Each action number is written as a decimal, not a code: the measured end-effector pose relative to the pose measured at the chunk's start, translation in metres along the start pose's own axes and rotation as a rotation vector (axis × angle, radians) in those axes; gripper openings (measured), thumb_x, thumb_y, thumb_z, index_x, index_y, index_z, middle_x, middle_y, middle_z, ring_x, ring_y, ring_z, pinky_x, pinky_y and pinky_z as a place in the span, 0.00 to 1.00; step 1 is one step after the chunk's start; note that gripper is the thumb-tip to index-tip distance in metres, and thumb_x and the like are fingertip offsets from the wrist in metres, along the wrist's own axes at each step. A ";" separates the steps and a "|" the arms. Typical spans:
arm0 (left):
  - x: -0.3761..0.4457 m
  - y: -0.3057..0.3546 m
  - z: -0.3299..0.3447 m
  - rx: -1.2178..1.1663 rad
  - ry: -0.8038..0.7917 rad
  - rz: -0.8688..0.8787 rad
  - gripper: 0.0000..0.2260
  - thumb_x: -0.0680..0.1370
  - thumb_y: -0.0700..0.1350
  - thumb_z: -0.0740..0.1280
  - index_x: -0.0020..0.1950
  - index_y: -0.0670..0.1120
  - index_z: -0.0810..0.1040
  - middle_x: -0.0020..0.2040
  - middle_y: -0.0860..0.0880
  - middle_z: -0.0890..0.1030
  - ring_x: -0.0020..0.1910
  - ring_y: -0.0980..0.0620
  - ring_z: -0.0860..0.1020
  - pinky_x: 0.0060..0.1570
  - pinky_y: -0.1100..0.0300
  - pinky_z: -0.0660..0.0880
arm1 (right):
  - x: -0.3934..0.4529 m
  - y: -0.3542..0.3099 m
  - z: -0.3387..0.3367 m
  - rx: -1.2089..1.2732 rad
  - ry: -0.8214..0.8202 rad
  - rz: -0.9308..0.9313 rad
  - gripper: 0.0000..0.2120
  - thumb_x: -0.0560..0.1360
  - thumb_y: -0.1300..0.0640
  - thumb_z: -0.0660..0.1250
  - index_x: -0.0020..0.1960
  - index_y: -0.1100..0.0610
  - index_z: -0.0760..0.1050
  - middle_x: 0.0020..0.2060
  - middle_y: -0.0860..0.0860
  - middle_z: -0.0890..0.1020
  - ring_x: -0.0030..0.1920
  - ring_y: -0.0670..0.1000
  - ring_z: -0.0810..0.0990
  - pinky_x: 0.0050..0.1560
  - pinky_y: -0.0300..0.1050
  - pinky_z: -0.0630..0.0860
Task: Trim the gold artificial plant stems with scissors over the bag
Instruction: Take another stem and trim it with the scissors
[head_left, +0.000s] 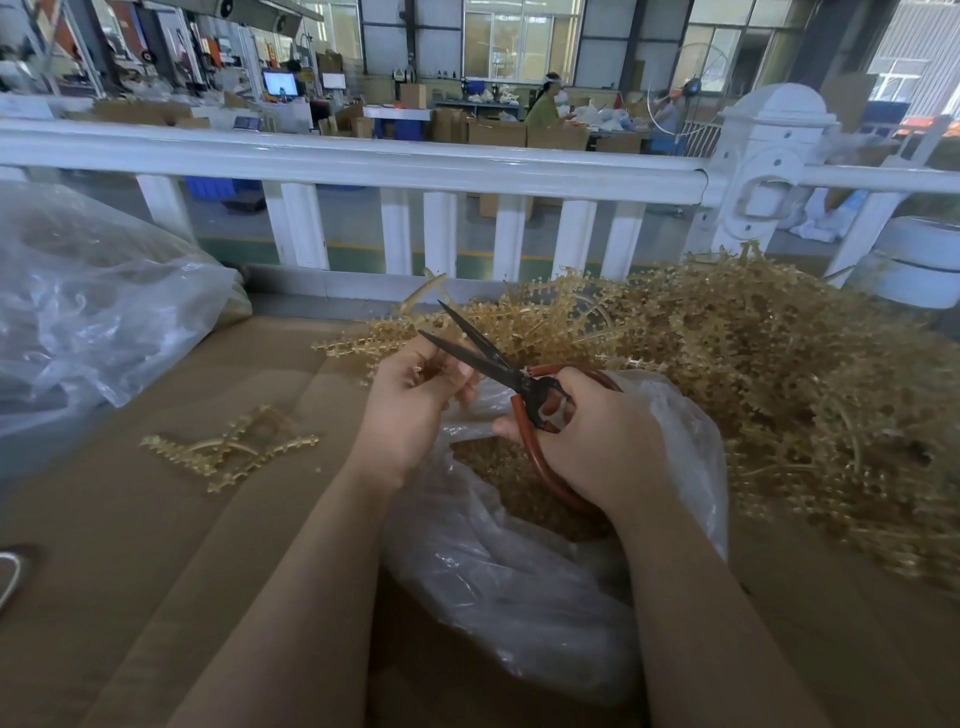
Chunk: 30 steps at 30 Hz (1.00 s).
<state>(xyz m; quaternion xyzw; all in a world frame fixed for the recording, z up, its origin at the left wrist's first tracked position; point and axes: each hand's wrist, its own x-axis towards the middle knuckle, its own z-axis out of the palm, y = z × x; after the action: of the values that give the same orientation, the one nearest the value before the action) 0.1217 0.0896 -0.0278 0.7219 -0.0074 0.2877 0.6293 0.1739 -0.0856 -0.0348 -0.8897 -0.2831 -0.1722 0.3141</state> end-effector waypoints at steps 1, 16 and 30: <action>0.000 0.000 0.001 0.008 -0.007 0.000 0.03 0.79 0.29 0.63 0.46 0.32 0.76 0.37 0.40 0.77 0.35 0.50 0.75 0.38 0.60 0.70 | 0.000 0.000 0.000 0.008 0.004 0.001 0.22 0.65 0.24 0.64 0.45 0.40 0.72 0.34 0.34 0.75 0.39 0.32 0.71 0.36 0.29 0.65; -0.002 0.004 0.003 0.004 0.000 -0.008 0.06 0.78 0.28 0.63 0.43 0.36 0.75 0.37 0.42 0.75 0.31 0.56 0.74 0.33 0.70 0.70 | 0.001 0.004 0.003 -0.026 0.078 -0.014 0.24 0.64 0.22 0.64 0.41 0.42 0.76 0.30 0.37 0.76 0.34 0.34 0.73 0.30 0.30 0.65; 0.003 -0.003 -0.001 -0.303 0.103 -0.082 0.08 0.82 0.40 0.63 0.52 0.35 0.75 0.44 0.39 0.79 0.41 0.48 0.78 0.43 0.59 0.75 | 0.001 0.008 0.007 -0.022 0.064 0.013 0.29 0.64 0.21 0.63 0.41 0.47 0.80 0.32 0.41 0.80 0.35 0.40 0.77 0.36 0.37 0.77</action>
<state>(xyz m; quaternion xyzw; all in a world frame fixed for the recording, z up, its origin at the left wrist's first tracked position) 0.1246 0.0922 -0.0288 0.6028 0.0110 0.2939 0.7417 0.1808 -0.0856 -0.0436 -0.8890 -0.2650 -0.2018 0.3142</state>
